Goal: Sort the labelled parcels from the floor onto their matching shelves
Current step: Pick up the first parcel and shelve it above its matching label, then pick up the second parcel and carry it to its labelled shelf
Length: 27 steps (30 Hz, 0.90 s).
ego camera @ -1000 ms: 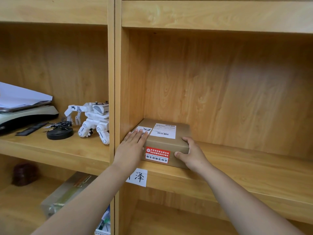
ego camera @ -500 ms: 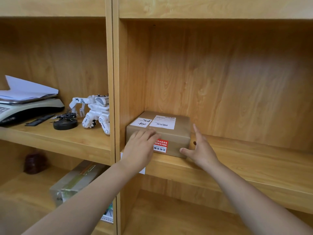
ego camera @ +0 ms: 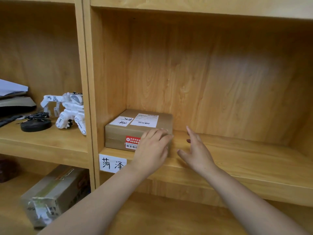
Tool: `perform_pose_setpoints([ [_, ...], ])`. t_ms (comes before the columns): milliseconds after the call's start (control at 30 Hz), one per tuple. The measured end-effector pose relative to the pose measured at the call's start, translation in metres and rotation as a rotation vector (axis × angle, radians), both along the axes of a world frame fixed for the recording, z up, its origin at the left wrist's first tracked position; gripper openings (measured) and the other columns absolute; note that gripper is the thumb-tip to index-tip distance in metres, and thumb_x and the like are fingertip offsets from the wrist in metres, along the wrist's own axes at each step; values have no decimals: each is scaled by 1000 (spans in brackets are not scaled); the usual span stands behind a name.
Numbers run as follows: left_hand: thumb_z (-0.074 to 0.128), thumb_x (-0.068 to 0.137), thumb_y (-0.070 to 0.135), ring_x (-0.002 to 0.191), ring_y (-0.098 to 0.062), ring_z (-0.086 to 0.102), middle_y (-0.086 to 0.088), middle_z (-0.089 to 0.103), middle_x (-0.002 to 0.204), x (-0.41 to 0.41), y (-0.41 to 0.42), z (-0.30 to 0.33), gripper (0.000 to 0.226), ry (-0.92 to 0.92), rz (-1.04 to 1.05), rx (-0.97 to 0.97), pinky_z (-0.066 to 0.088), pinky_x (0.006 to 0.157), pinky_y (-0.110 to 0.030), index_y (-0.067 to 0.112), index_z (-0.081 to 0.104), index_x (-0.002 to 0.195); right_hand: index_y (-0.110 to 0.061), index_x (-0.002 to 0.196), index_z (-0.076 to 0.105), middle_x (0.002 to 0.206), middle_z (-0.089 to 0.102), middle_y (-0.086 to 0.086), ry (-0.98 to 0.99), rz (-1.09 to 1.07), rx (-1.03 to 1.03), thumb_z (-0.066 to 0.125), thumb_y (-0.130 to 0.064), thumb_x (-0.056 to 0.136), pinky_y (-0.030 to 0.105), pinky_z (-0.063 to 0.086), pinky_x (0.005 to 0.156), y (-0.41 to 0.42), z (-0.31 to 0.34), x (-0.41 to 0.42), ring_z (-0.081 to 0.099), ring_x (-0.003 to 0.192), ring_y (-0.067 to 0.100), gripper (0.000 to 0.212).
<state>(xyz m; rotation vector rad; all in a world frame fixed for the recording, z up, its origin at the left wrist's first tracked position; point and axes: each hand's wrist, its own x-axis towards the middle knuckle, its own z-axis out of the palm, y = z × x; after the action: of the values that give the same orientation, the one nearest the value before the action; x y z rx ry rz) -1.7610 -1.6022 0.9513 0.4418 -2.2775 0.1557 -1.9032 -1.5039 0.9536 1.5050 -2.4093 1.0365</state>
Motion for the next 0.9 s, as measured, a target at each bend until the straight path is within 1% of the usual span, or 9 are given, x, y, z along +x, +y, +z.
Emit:
perform_pose_setpoints([
  [67, 51, 72, 19, 108, -20, 54, 0, 67, 112, -7, -2, 0, 39, -20, -48, -23, 32, 86, -30, 19, 67, 108, -25, 151, 12, 149, 34, 2, -3, -39, 1, 67, -32, 80, 44, 41, 103, 3, 0, 1, 46, 130, 20, 91],
  [167, 51, 72, 21, 111, -22, 55, -2, 66, 116, -16, -12, 3, 41, -17, -117, -45, 31, 89, -31, 19, 66, 110, -22, 151, 12, 151, 32, 4, 18, -106, -2, 67, -30, 81, 42, 39, 105, 6, 3, 5, 43, 133, 20, 89],
  [333, 46, 74, 23, 114, -25, 58, -3, 65, 119, -22, -30, 5, 44, -22, -254, -43, 30, 92, -32, 19, 65, 113, -16, 151, 13, 151, 31, 8, 38, -274, 10, 66, -29, 83, 41, 37, 107, 10, 1, 19, 40, 135, 23, 88],
  [433, 53, 73, 22, 112, -25, 58, -3, 65, 120, -19, -37, 0, 42, -22, -336, -41, 29, 90, -31, 19, 65, 113, -16, 151, 13, 150, 34, 8, 31, -393, 2, 65, -29, 83, 44, 35, 109, 13, -8, 33, 39, 135, 24, 87],
  [500, 60, 71, 21, 108, -26, 60, -4, 65, 120, -17, -40, -6, 43, -44, -391, -45, 29, 89, -31, 19, 65, 113, -18, 151, 13, 150, 36, 5, 44, -484, 27, 62, -31, 85, 44, 32, 110, 19, -16, 46, 36, 137, 22, 84],
  [567, 62, 69, 22, 106, -27, 60, -4, 66, 119, -17, -41, -9, 43, -61, -439, -44, 28, 89, -32, 20, 66, 112, -20, 151, 13, 149, 36, 2, 36, -568, 46, 60, -32, 87, 43, 30, 109, 28, -25, 59, 34, 138, 21, 80],
  [700, 64, 72, 20, 110, -28, 58, -5, 65, 121, -22, -19, -10, 43, -67, -564, -7, 30, 92, -34, 19, 66, 115, -20, 150, 18, 148, 38, 3, -1, -716, 53, 61, -31, 85, 43, 30, 106, 59, -37, 83, 34, 137, 23, 79],
  [800, 63, 76, 20, 114, -29, 57, -6, 63, 124, -25, 14, -11, 42, -87, -677, 21, 39, 98, -41, 18, 64, 118, -20, 149, 21, 145, 41, 3, -19, -842, 55, 62, -30, 83, 42, 31, 103, 93, -39, 101, 37, 134, 25, 79],
  [900, 62, 75, 19, 114, -30, 57, -7, 62, 124, -26, 55, -13, 44, -108, -802, 58, 41, 98, -43, 17, 64, 118, -21, 148, 22, 142, 44, 5, -36, -959, 41, 63, -31, 81, 48, 36, 105, 136, -39, 119, 42, 130, 27, 80],
])
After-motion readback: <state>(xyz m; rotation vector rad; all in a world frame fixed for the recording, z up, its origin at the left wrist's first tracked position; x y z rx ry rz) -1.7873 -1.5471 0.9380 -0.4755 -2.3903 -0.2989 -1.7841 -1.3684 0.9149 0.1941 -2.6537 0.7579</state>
